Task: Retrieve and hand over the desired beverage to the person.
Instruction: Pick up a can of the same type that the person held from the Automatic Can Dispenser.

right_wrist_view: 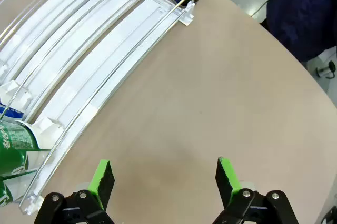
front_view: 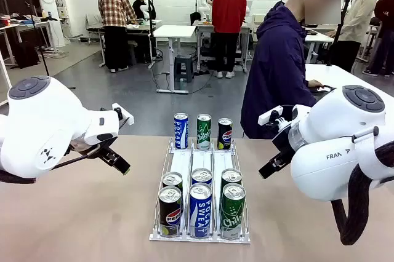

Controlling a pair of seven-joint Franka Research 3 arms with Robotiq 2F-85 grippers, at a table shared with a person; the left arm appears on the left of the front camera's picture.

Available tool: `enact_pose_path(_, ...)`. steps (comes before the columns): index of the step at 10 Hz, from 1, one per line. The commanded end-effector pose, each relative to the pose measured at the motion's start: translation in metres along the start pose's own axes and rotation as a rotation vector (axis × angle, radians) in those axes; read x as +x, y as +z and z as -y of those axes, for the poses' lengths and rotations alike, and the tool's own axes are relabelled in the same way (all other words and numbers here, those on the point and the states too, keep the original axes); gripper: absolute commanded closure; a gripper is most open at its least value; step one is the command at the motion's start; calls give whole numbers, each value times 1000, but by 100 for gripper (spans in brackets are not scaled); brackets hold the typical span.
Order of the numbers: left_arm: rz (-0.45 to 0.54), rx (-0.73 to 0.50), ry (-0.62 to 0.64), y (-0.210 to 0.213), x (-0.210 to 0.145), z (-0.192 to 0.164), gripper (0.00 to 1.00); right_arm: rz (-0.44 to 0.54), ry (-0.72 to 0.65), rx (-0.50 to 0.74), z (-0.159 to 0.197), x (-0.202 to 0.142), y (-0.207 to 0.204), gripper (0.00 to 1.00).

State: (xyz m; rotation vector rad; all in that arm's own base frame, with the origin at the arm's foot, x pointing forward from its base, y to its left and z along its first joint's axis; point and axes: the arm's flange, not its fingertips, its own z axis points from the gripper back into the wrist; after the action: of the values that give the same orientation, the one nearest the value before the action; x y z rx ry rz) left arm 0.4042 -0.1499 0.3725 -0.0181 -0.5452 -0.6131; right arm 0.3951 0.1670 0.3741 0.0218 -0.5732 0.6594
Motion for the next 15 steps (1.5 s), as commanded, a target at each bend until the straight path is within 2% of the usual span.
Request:
enact_pose_path(1,0,0,0,0,0,0,0,0,0,0,0,0,0,0)
enact_pose_path(15,0,0,0,0,0,0,0,0,0,0,0,0,0,0)
